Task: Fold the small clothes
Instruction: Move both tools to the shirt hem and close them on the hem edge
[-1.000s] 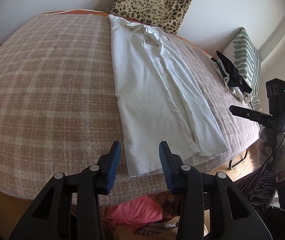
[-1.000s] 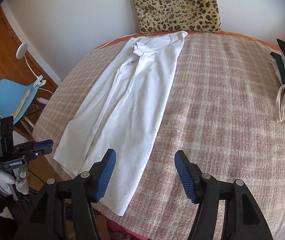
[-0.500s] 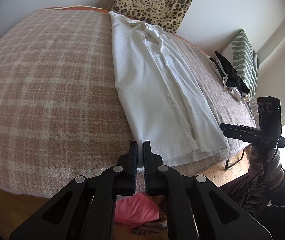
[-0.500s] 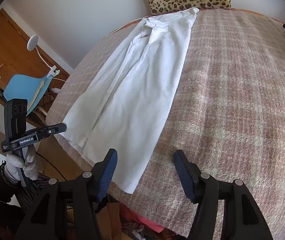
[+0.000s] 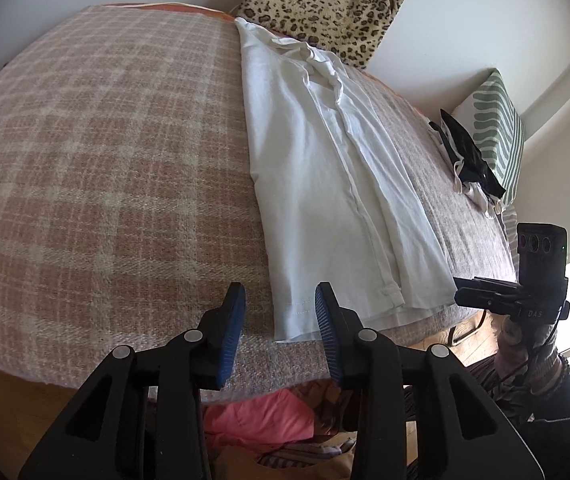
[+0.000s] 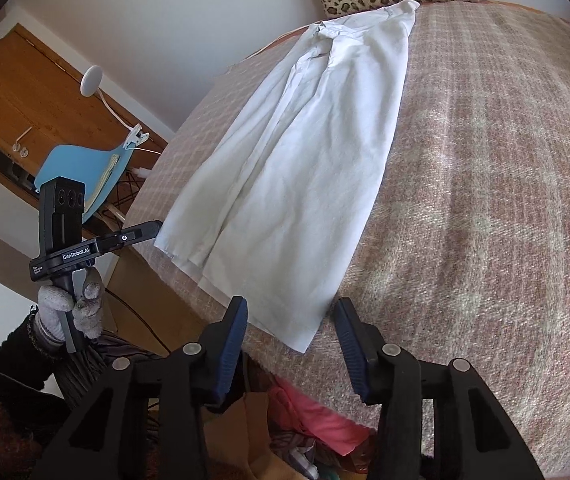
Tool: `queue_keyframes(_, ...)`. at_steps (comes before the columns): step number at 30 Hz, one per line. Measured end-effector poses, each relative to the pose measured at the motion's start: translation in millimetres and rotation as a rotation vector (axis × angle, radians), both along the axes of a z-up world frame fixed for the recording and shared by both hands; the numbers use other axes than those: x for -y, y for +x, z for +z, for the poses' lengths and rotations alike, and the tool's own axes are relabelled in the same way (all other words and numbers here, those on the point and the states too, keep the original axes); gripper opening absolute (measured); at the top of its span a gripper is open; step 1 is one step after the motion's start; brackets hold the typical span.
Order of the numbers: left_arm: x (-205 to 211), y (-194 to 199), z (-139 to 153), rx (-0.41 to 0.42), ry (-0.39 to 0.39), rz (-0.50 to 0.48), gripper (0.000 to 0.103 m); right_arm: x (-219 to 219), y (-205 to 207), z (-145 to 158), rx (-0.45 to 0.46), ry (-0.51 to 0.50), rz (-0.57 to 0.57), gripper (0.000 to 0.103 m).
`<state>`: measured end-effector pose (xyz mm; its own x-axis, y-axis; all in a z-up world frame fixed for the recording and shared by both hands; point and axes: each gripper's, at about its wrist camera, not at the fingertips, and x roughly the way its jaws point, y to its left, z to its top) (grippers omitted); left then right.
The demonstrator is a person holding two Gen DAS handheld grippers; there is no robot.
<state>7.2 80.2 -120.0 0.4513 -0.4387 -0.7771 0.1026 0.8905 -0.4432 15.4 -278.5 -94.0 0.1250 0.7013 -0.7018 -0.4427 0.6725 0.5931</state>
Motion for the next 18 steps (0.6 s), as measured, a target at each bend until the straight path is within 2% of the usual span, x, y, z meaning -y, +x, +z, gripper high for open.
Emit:
queue_keyframes(1,1.3,2.1,-3.8,-0.015,-0.007,-0.002,0.028,-0.8,0.1,-1.0,0.0,0.006,-0.002,0.042)
queue_keyframes(2,2.0,2.9,-5.0,-0.007,-0.008,0.001,0.022,-1.7,0.5,-2.2,-0.003,0.008,-0.004,0.036)
queue_keyframes(3,3.3,4.4,-5.9,-0.012,-0.005,-0.009,0.005,-4.0,1.1,-5.3,-0.016,0.011,-0.007,0.03)
queue_keyframes(5,4.6,4.2,-5.5,-0.019,-0.018,-0.013,0.003,-4.0,1.9,-12.8,-0.052,0.03,-0.021,0.007)
queue_keyframes(8,0.0,-3.3,6.5,0.019,-0.045,-0.002,0.004,2.9,2.0,-14.7,-0.084,0.083,-0.045,0.003)
queue_keyframes(10,-1.2,-5.9,12.0,0.045,-0.046,-0.007,0.004,5.1,0.7,-9.5,-0.057,0.103,-0.043,0.002)
queue_keyframes(12,1.5,-4.9,4.9,0.027,-0.018,-0.019,0.004,0.6,-0.1,-11.7,-0.043,0.073,-0.028,0.002)
queue_keyframes(14,1.4,-3.8,-5.6,-0.016,-0.019,-0.015,0.004,-4.4,-0.6,-18.5,-0.066,0.052,-0.024,0.002)
queue_keyframes(17,-0.6,-5.5,0.0,0.013,-0.009,-0.006,0.004,-6.7,-0.8,-15.0,-0.055,0.07,-0.02,0.003)
queue_keyframes(18,-1.9,-5.1,1.8,0.02,-0.006,0.003,0.008,-7.3,-1.1,-13.6,-0.047,0.074,-0.013,0.006)
